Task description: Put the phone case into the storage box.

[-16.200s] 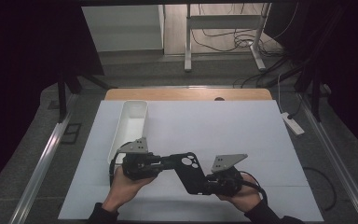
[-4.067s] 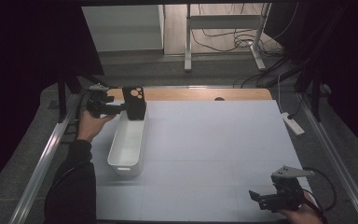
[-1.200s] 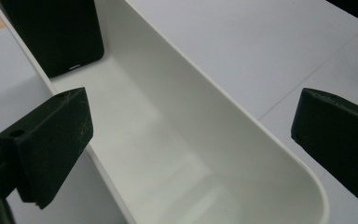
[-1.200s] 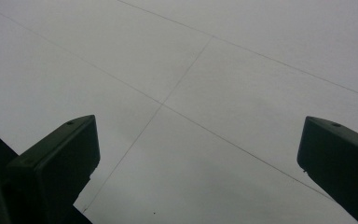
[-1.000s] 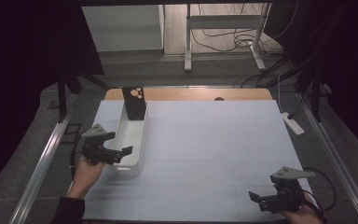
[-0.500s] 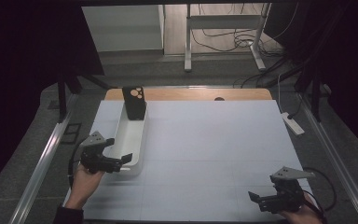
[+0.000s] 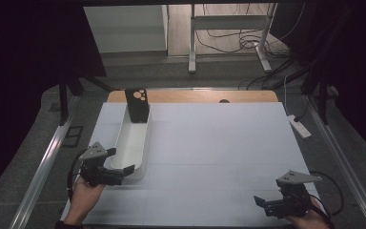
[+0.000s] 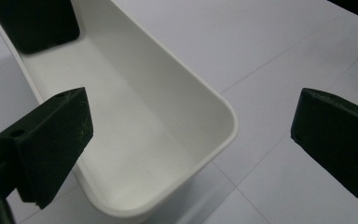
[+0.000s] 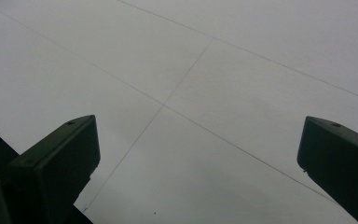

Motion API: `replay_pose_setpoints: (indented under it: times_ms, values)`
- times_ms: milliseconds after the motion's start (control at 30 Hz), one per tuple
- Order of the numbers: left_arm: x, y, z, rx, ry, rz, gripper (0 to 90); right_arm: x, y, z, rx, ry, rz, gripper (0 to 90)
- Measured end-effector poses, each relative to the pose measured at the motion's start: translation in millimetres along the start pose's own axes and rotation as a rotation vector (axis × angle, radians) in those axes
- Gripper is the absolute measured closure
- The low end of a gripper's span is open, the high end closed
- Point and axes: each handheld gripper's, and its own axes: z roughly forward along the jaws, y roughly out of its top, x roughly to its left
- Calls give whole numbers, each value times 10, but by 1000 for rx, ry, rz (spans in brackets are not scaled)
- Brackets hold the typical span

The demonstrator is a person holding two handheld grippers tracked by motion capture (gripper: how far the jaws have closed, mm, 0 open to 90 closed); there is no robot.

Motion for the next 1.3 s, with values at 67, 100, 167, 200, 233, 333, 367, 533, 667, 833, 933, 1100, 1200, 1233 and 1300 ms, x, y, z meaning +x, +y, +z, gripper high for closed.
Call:
replay_pose_setpoints:
  times_ms: [67, 100, 167, 200, 233, 333, 367, 533, 667, 833, 933, 1100, 1200, 1233, 1300]
  values:
    - [-27, -21, -17, 3, 2, -1, 0, 0, -1, -2, -4, 0, 3, 0]
    - [-43, -32, -27, 7, 2, -1, 0, -2, -1, -3, -4, 1, 4, 0]
    - [-72, -55, -46, 9, 4, 1, 0, -3, -1, -4, -5, 1, 5, 0]
    - [-85, -64, -56, 11, 6, 2, 0, -3, -2, -5, -5, 2, 6, 0]
    - [-98, -74, -66, 12, 11, 4, 0, -3, -2, -5, -6, 2, 7, 0]
    - [-122, -97, -90, 14, 15, 2, 0, -6, -2, -4, -4, 1, 7, 0]
    - [-136, -117, -110, 15, 18, -1, 0, -5, -2, -4, -4, 1, 7, 0]
    - [-170, -174, -162, 23, 32, -8, 0, -3, -1, -2, -3, 0, 6, 0]
    - [-204, -213, -194, 31, 40, -4, 0, -2, 0, -2, -2, 0, 5, 0]
    - [-247, -265, -225, 41, 47, -5, 0, 1, 0, -1, -2, -1, 4, 0]
    - [-270, -294, -245, 42, 49, -9, 0, 2, 0, -2, -2, -1, 4, 0]
    - [-299, -359, -270, 53, 49, -18, 0, 1, -1, -1, -1, -1, 2, 0]
    - [-313, -395, -276, 59, 51, -22, 0, 2, -1, -1, 0, -2, 1, 0]
    - [-318, -407, -281, 61, 51, -24, 0, 2, -1, -1, 0, -2, 1, 0]
    - [-327, -431, -291, 61, 51, -28, 0, 3, -1, -1, 0, -3, 0, 0]
